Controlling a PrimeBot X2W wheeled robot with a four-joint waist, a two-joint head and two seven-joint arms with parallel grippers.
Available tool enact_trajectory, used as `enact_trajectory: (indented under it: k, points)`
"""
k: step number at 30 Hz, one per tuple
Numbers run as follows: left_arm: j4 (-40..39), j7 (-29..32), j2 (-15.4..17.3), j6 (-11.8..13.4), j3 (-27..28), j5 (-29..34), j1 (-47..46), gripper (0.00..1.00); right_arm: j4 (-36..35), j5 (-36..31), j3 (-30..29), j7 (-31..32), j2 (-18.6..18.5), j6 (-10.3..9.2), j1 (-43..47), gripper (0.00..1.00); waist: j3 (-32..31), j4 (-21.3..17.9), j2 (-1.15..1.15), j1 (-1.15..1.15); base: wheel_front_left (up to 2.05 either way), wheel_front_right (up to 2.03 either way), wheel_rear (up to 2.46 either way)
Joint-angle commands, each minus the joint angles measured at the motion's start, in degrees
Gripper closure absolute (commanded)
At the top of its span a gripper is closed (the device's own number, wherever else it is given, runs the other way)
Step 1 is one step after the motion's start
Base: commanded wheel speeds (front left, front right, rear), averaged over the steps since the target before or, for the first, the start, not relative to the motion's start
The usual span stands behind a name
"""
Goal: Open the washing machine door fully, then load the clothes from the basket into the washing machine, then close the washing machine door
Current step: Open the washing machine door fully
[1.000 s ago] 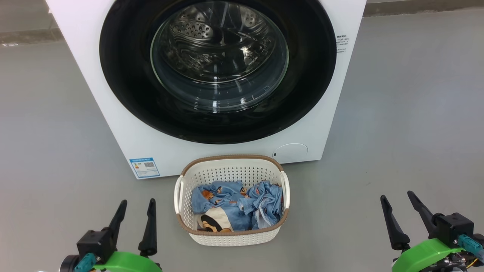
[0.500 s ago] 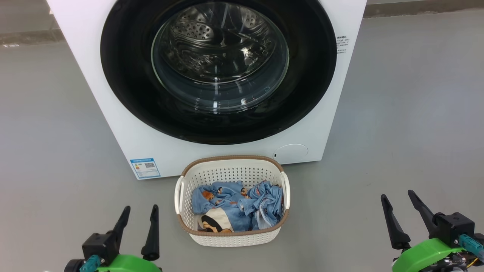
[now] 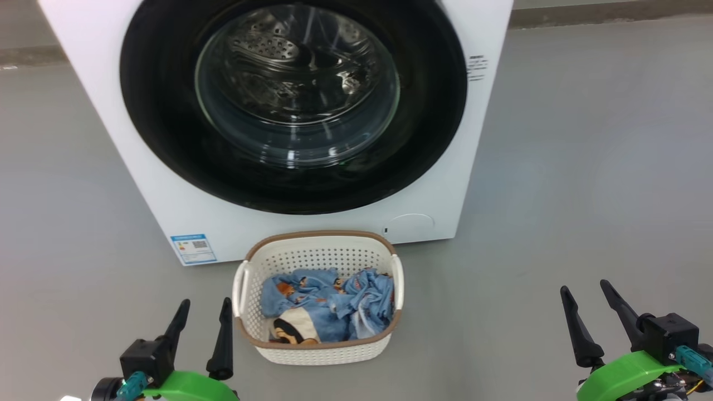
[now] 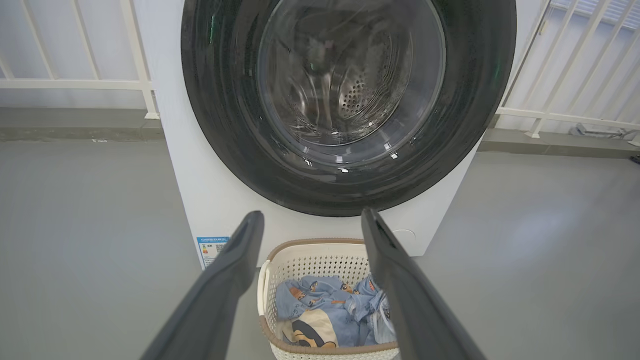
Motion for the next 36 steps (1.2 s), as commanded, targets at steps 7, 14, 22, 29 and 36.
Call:
enact_trajectory:
  k: [7,14,22,29,36]
  points:
    - [-0.9,-0.7,1.0,0.6,1.6,0.5,-2.2,0.0,-1.7,0.4,0.7,-0.5,-0.6,0.09,-1.5,0.0,0.0,-0.1,0.0,0.0,1.23,1.23,-2.46]
    - [-1.9,-0.7,1.0,0.8,2.0,-0.2,-2.3,0.0,-1.7,0.6,0.5,-0.6,-0.7,0.09,-1.5,0.0,0.2,-0.1,0.0,0.0,1.16,1.16,-2.33]
    - [-2.5,-0.7,1.0,0.5,1.8,-0.1,-1.9,0.0,-1.7,0.8,0.5,-0.6,-0.7,0.09,-1.6,0.0,0.4,-0.2,0.0,0.0,0.64,0.64,-1.28]
    - [-2.3,-0.7,1.0,0.8,1.5,0.7,-2.0,0.0,-1.6,0.9,0.4,-0.7,-0.9,0.09,-1.7,0.0,0.6,-0.2,0.0,0.0,0.12,0.12,-0.25]
    - [-2.3,-0.7,1.0,1.1,1.5,0.9,-1.8,0.0,-1.7,0.7,0.2,-0.7,-0.6,0.09,-1.5,0.0,0.6,-0.2,0.0,0.0,0.0,0.0,0.0]
